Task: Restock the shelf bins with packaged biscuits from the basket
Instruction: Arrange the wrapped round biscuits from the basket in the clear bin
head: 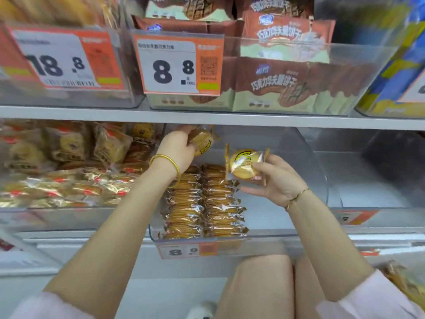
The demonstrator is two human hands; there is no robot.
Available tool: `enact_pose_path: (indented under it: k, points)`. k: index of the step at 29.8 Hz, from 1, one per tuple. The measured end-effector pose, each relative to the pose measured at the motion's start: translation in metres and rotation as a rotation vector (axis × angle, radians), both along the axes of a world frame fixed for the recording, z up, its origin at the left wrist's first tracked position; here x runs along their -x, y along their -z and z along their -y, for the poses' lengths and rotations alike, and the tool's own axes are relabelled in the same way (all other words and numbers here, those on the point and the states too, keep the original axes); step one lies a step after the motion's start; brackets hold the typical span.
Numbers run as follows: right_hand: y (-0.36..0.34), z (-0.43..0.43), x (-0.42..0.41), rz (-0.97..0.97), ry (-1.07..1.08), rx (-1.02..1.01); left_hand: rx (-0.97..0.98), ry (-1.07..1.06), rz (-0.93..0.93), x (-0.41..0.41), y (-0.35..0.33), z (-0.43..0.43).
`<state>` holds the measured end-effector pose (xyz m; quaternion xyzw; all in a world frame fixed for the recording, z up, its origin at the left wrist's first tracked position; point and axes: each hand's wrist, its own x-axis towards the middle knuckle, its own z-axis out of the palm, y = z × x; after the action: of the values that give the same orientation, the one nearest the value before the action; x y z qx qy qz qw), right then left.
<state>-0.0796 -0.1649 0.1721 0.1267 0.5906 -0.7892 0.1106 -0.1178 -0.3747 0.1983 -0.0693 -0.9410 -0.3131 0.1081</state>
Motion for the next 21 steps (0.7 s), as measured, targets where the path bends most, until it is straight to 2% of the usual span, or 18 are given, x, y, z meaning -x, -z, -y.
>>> enact_pose_path:
  k: [2,4,6,7,9,11,13,15,18,21]
  points:
    - [-0.001,0.004,0.012,-0.122,0.105,-0.212,0.114,-0.038,-0.02,0.007,0.001,-0.006]
    - [0.0,0.01,0.029,-0.341,0.217,-0.655,0.257,-0.08,0.005,0.017,0.005,-0.011]
    - [0.006,0.015,0.049,-0.533,0.223,-1.112,0.358,-0.116,0.06,0.026,0.01,-0.017]
    - [0.009,0.019,0.058,-0.542,0.171,-1.263,0.396,-0.129,0.087,0.03,0.014,-0.02]
    - [0.016,0.03,0.074,-0.427,0.033,-1.528,0.478,-0.14,0.136,0.035,0.025,-0.025]
    - [0.025,0.042,0.085,-0.387,-0.067,-1.709,0.537,-0.148,0.201,0.041,0.042,-0.026]
    - [0.038,0.05,0.093,-0.384,-0.145,-1.637,0.563,-0.163,0.287,0.043,0.056,-0.025]
    - [0.051,0.051,0.098,-0.346,-0.192,-1.441,0.565,-0.17,0.353,0.044,0.063,-0.026]
    - [0.063,0.046,0.105,-0.324,-0.185,-1.259,0.612,-0.152,0.374,0.043,0.065,-0.029]
    - [0.063,0.043,0.102,-0.358,-0.252,-1.169,0.679,-0.145,0.378,0.044,0.062,-0.028]
